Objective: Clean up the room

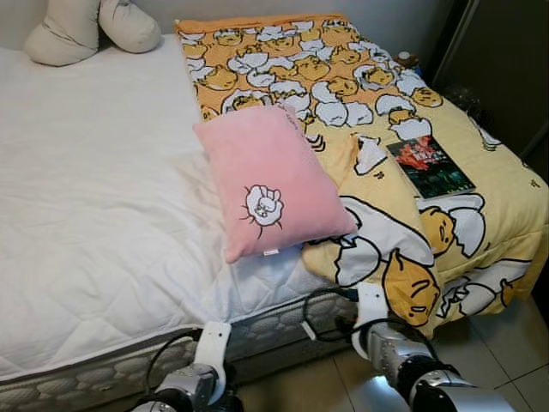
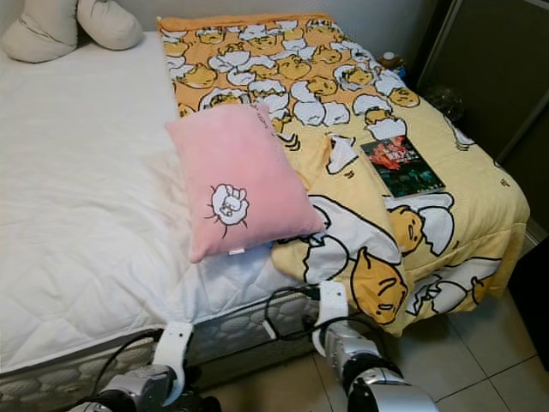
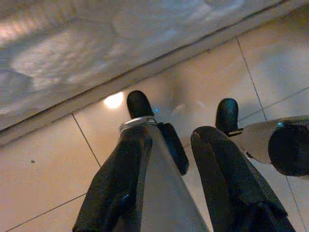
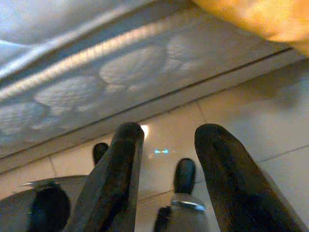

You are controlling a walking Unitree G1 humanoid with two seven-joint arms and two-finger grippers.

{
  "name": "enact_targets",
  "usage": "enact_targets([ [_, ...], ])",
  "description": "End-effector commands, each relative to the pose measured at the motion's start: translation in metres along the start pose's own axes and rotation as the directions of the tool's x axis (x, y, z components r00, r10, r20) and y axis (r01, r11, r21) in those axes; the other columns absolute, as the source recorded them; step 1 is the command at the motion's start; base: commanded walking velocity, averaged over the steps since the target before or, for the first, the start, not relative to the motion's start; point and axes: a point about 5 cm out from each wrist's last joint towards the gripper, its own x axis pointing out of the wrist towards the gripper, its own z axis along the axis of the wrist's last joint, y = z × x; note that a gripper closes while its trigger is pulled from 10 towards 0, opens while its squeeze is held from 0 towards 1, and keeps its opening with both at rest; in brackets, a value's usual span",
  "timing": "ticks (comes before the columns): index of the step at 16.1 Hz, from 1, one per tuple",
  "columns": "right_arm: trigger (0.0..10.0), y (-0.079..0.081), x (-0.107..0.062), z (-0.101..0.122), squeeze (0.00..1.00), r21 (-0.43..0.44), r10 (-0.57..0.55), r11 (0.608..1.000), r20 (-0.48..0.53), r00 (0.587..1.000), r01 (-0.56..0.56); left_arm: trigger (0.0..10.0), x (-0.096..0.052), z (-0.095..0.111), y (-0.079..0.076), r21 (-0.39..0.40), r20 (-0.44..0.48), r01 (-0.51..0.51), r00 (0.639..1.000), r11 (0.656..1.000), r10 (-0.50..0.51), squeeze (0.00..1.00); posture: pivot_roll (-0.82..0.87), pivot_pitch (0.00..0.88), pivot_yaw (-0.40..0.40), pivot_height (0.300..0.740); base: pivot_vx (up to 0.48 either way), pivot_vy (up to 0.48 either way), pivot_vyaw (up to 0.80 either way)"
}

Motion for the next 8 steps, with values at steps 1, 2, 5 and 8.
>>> enact_targets([
  [1,10.0,-0.002,-0.0001,-0.0044,0.0,-0.022,-0.013,1.0,-0.021,1.0,0.012,10.0,0.0002,-0.0017,-0.0007,-0.004,-0.006,-0.004,1.0,1.0,0.004,0.0,-0.05,0.0,-0.001,0.74,0.0,0.0,0.0],
  [2,10.0,-0.0031,-0.0002,-0.0039,0.0,-0.022,-0.023,1.0,-0.025,0.999,0.022,10.0,0.0002,-0.0002,-0.0011,-0.001,-0.002,-0.003,1.0,1.0,0.003,0.0,-0.06,0.0,0.001,0.74,0.0,0.0,0.0],
  [5,10.0,0.0002,0.0002,-0.0055,0.0,-0.053,-0.018,0.998,-0.031,0.999,0.017,10.0,0.0004,-0.0001,-0.0022,0.0,0.0,-0.003,1.0,1.0,0.003,0.0,-0.06,0.0,0.002,0.74,0.0,0.0,0.0],
  [8,10.0,0.0025,0.0004,-0.0081,0.0,-0.083,-0.014,0.997,-0.039,0.999,0.011,10.0,0.0005,0.0013,-0.0043,0.002,0.005,0.005,1.0,1.0,-0.005,0.0,-0.07,0.0,0.001,0.74,0.0,0.0,0.0],
])
